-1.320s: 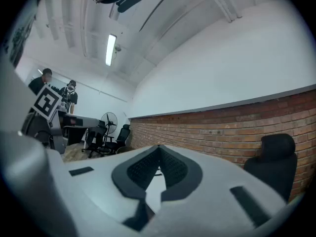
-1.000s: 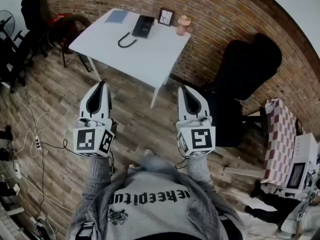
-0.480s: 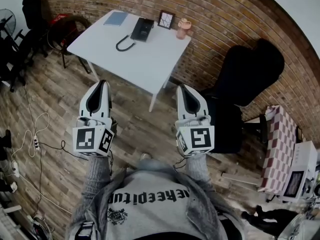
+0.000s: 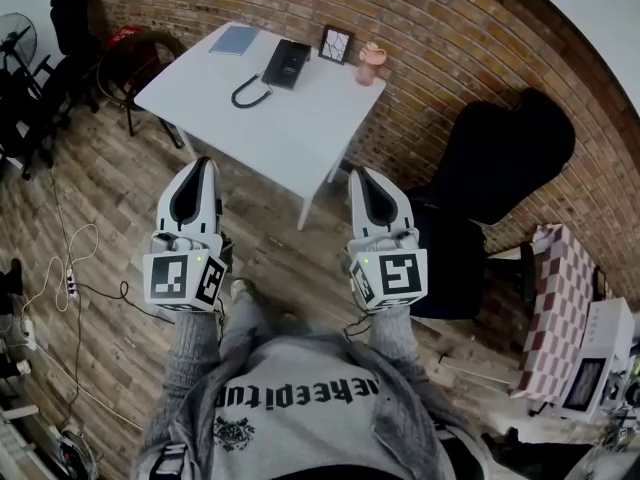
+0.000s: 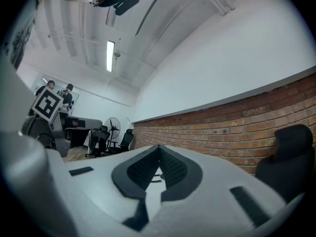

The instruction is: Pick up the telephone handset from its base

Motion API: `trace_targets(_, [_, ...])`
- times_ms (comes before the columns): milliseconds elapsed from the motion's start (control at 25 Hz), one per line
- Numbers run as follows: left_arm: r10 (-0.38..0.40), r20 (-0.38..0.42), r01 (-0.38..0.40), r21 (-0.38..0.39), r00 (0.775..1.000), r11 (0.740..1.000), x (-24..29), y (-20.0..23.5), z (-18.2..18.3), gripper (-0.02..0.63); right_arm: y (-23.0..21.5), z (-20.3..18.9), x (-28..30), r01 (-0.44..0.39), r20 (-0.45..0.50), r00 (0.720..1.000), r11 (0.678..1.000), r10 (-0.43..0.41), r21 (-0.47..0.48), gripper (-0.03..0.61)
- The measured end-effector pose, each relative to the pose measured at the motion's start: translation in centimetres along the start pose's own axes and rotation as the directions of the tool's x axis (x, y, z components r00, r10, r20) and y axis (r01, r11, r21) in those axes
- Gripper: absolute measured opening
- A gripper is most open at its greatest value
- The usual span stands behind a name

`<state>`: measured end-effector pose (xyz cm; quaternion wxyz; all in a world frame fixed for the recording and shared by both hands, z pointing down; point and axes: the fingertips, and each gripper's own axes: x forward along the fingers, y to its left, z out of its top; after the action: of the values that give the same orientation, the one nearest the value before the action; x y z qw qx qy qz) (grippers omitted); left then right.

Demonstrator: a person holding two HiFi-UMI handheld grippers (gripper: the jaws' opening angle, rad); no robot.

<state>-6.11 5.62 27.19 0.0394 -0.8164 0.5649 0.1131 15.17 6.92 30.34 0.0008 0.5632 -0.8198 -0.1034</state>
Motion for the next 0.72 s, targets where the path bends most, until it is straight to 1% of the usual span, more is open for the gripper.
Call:
trace_targets(120, [-0.007,0.014,0.007,0.000,1.000,1.000,1.2,0.7,-0.6,0.015,-0.2,-0.3,1.2,-0.003,-0.002,1.000,1.000,0.003,-0.001,0.003])
trace_targets(280, [-0.011,-0.010,0.011,-0.008,1.000,1.000,3.3,1.6,-1.1,0.015,-0.8,-0.9,3.2,0.009,-0.006,1.000,1.000,-0.009,0.000,0.003])
trace_targets(360, [-0.021,-0.005,0.021,-0.009,1.000,1.000,4.6,2.2,-1.3,0.015,-1.0,-1.1,4.4,0.015,-0.009,1.000,1.000,-0.015,-0.003,0.003])
trace_targets(440, [-0.032,0.007,0.032,-0.008,0.999,0.999,6.1,3.2,-1.6,0.015,-1.3,-1.3,6.0,0.022,-0.010,1.000,1.000,-0.022,-0.003,0.003])
trace_targets(640, [-0.047,-0.015,0.046,-0.017,0.999,0.999,10.1,6.0,-2.4,0.015,-1.8,-1.7,10.7,0.048,-0.009,0.999,0.999,-0.048,-0.002,0.003])
trace_targets(720, [-0.064,0.002,0.064,-0.015,0.998,0.998,11.8,7.3,-2.7,0.015,-2.0,-1.8,12.5,0.060,-0.010,0.998,0.998,-0.060,-0.002,0.003])
